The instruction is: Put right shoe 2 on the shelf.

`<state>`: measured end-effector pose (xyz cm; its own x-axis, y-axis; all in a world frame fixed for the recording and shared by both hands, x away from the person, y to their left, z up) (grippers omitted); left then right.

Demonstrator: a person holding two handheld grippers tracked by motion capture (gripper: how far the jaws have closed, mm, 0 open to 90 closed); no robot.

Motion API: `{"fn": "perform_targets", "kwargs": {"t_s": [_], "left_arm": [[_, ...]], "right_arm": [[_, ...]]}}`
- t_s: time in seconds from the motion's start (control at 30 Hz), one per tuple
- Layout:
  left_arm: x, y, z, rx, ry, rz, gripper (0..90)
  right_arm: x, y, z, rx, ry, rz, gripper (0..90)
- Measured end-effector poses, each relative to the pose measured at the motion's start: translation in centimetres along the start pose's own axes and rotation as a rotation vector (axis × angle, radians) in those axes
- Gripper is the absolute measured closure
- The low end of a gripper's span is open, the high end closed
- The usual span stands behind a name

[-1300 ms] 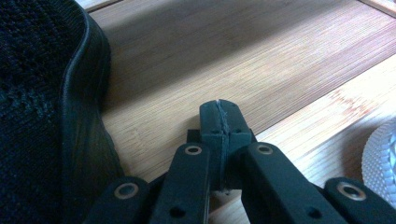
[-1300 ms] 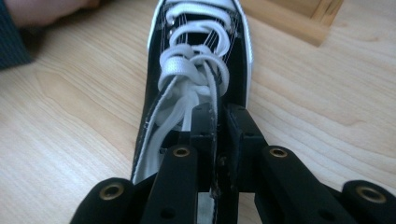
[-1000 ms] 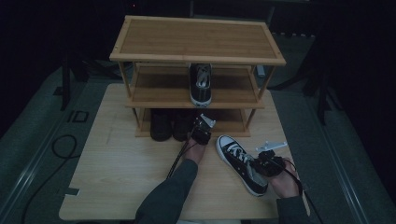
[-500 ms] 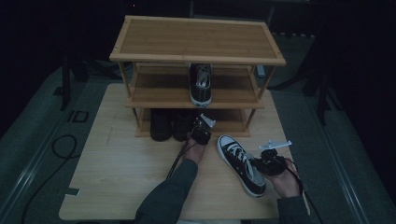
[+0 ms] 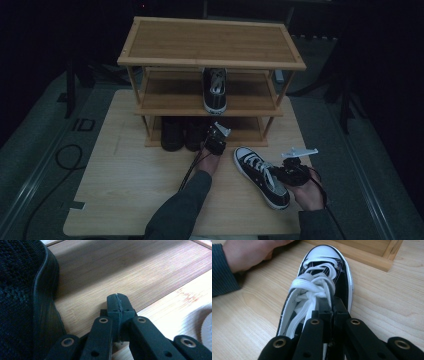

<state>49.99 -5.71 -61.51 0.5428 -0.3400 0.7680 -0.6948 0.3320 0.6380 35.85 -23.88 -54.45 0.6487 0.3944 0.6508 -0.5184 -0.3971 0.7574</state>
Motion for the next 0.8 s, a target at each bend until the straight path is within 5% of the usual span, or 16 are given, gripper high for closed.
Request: {"fn": "perform_targets", "kwargs": {"t_s": [0.8], "left_arm": [[0.0,0.0,0.0,0.000,0.000,0.000,90.0]], "right_arm": [[1.9,1.4,0.2,0.043,0.022,0.010,88.7]]}}
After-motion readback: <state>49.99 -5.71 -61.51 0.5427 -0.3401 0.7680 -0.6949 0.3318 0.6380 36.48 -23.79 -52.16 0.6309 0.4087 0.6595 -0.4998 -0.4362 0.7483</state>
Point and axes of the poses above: each handheld gripper's, and its own axes: y roughly backward along the jaws, x roughly out of its top, z roughly to its right, the point moved 9 cm from there along -y, roughly forward along the jaws, and after that the axes turned 4 degrees about -x, right-handed, at the moved point
